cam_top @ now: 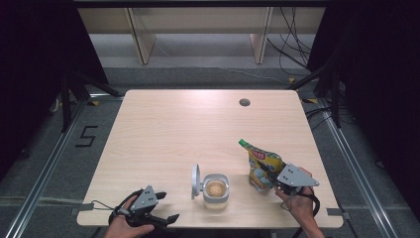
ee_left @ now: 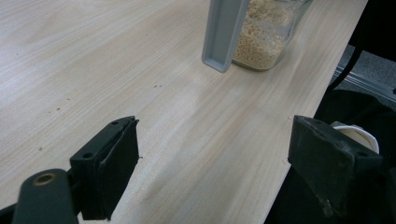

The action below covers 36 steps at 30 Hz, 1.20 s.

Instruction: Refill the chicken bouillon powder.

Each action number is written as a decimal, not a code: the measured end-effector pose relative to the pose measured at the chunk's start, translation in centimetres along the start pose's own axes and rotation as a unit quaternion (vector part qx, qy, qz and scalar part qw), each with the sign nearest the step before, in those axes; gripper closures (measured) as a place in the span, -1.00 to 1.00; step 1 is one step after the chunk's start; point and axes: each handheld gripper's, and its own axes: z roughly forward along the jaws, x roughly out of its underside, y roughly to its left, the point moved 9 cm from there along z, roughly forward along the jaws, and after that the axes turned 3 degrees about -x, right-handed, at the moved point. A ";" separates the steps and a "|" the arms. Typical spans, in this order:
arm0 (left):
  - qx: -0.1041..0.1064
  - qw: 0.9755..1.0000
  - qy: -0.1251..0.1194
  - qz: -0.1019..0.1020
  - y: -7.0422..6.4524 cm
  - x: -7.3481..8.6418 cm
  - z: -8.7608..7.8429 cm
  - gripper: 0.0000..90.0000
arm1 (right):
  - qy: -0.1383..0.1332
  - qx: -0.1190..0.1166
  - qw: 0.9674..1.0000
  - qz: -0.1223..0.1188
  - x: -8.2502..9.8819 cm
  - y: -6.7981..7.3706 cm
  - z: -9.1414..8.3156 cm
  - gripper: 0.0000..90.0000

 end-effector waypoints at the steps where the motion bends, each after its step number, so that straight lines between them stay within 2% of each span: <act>1: 0.000 1.000 0.000 0.001 0.0 0.0 0.0 -0.65 | -0.011 0.004 1.000 -0.014 -0.2 -0.5 0.1 0.84; 3: 0.000 1.000 0.001 0.001 0.0 0.0 0.0 -0.65 | -0.014 0.012 1.000 -0.011 -0.1 -0.6 0.0 0.84; 4: -0.001 1.000 0.005 0.007 0.1 0.0 -0.1 -0.65 | -0.015 0.013 1.000 -0.003 0.0 -0.6 0.0 0.83; 7: -0.002 1.000 0.006 0.024 0.3 0.0 -0.2 -0.65 | -0.014 0.008 1.000 -0.006 0.1 -0.6 -0.2 0.81; 8: -0.004 1.000 0.006 0.016 0.3 0.0 -0.2 -0.65 | -0.015 0.016 1.000 0.001 0.2 -0.6 -0.3 0.80; 12: -0.005 1.000 0.008 0.015 0.3 0.1 -0.2 -0.65 | -0.003 0.011 1.000 -0.006 0.5 -0.4 -0.8 0.75; 13: -0.005 1.000 0.008 0.014 0.3 0.1 -0.2 -0.65 | -0.006 0.019 1.000 -0.006 0.4 -0.4 -0.9 0.74; 14: -0.003 1.000 0.009 0.014 0.3 0.1 -0.2 -0.65 | 0.000 0.011 1.000 -0.005 0.5 -0.2 -1.0 0.73; 16: -0.004 1.000 0.010 0.016 0.2 0.1 -0.2 -0.65 | -0.003 0.021 1.000 -0.001 0.6 -0.3 -1.2 0.71; 17: -0.002 1.000 0.000 0.006 0.0 0.0 -0.2 -0.65 | 0.003 0.012 1.000 0.004 0.7 -0.1 -1.3 0.70; 19: -0.001 1.000 -0.004 -0.002 -0.1 -0.1 -0.2 -0.65 | 0.009 0.015 1.000 0.007 0.8 0.0 -1.5 0.69; 20: -0.007 1.000 0.009 0.013 0.3 0.1 -0.3 -0.65 | 0.007 0.018 1.000 0.013 0.7 0.0 -1.7 0.68; 21: -0.004 1.000 0.003 0.005 0.2 0.0 -0.3 -0.65 | 0.007 0.014 1.000 0.013 0.7 0.1 -1.9 0.67; 22: -0.004 1.000 0.002 0.005 0.1 0.0 -0.3 -0.65 | 0.006 0.016 1.000 0.012 0.6 0.1 -2.0 0.65; 23: -0.006 1.000 0.009 0.016 0.4 0.1 -0.3 -0.65 | 0.009 0.012 1.000 0.016 0.6 0.3 -2.2 0.64; 24: -0.005 1.000 0.008 0.014 0.3 0.1 -0.2 -0.65 | 0.001 0.024 1.000 0.018 0.5 0.1 -2.3 0.61; 25: -0.004 1.000 0.006 0.009 0.2 0.1 -0.2 -0.65 | 0.004 0.018 1.000 0.024 0.5 0.2 -2.5 0.55; 26: -0.005 1.000 0.010 0.016 0.3 0.2 -0.2 -0.65 | 0.005 0.026 0.999 0.023 0.5 0.1 -2.7 0.48; 27: -0.004 1.000 0.005 0.009 0.1 0.1 -0.2 -0.65 | 0.010 0.027 0.999 0.025 0.5 0.2 -2.8 0.43; 28: -0.005 1.000 0.009 0.012 0.2 0.1 -0.2 -0.65 | 0.008 0.032 0.999 0.022 0.3 0.1 -3.0 0.36; 30: -0.004 1.000 0.005 0.007 0.2 0.1 -0.2 -0.65 | 0.002 0.033 0.999 0.037 0.1 0.2 -3.3 0.21; 32: -0.006 1.000 0.003 0.004 0.2 0.1 -0.1 -0.65 | 0.021 0.042 0.998 0.053 0.4 0.3 -3.9 0.08; 33: -0.004 1.000 0.006 0.005 0.2 0.1 -0.2 -0.65 | 0.021 0.049 0.996 0.074 0.4 0.6 -4.1 0.03; 36: -0.005 1.000 0.005 0.004 0.2 0.1 -0.2 -0.65 | 0.039 0.062 0.992 0.102 0.9 0.8 -5.1 -0.10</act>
